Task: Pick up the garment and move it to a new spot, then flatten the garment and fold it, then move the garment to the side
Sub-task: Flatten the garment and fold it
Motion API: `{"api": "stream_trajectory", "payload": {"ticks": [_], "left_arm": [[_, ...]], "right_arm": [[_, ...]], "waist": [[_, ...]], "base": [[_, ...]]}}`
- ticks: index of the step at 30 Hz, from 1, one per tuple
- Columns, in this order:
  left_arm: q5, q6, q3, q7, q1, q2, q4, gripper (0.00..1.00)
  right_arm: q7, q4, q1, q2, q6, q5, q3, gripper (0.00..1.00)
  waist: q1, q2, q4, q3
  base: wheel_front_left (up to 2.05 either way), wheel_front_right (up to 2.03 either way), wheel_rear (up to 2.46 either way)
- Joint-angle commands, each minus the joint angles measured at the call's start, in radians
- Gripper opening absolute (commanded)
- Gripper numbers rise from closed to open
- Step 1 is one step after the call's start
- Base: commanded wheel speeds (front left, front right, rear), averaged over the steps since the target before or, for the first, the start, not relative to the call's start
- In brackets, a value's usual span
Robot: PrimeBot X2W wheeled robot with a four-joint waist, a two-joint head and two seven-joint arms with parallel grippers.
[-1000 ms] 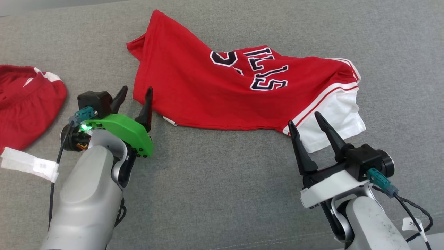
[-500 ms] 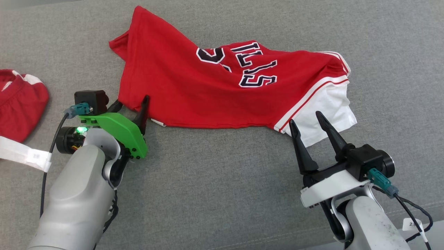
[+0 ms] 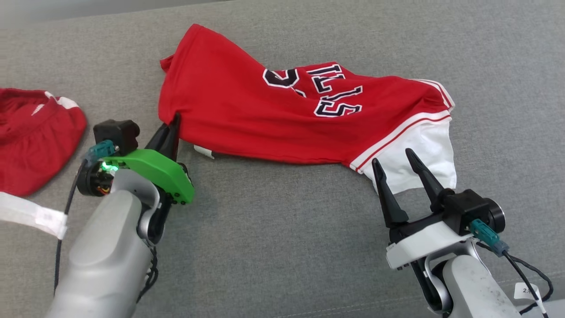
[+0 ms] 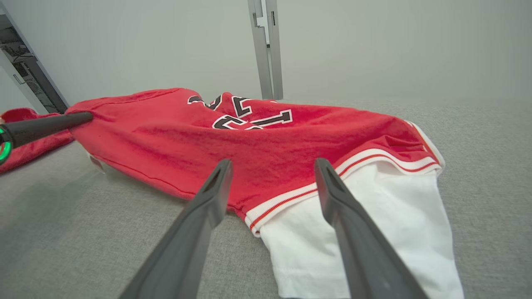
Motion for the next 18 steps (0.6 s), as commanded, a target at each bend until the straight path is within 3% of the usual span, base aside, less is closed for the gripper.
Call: {"api": "stream_trajectory", "payload": {"ticks": [1, 6, 13, 18], "left_arm": [[0.001, 0.018, -0.002, -0.010, 0.035, -0.001, -0.035, 0.00], [0.008, 0.099, -0.015, 0.023, 0.161, 0.012, -0.219, 0.00], [-0.005, 0.269, -0.013, 0.128, 0.384, 0.053, -0.526, 0.00], [-0.003, 0.313, -0.021, 0.184, 0.425, 0.080, -0.628, 0.00]], "right_arm": [[0.000, 0.001, 0.014, -0.008, -0.001, -0.004, -0.003, 1.00], [0.009, -0.011, 0.031, -0.010, -0.001, -0.007, -0.019, 1.00], [0.013, -0.024, 0.032, -0.007, -0.001, -0.007, -0.023, 1.00], [0.010, -0.032, 0.027, -0.002, -0.001, -0.005, -0.026, 1.00]], "waist": [[0.0000, 0.0000, 0.035, -0.028], [0.0000, 0.0000, 0.078, -0.047], [0.0000, 0.0000, 0.093, -0.042], [0.0000, 0.0000, 0.076, -0.015]], "base": [[0.00, 0.00, 0.00], [0.00, 0.00, 0.00], [0.00, 0.00, 0.00], [0.00, 0.00, 0.00]]}}
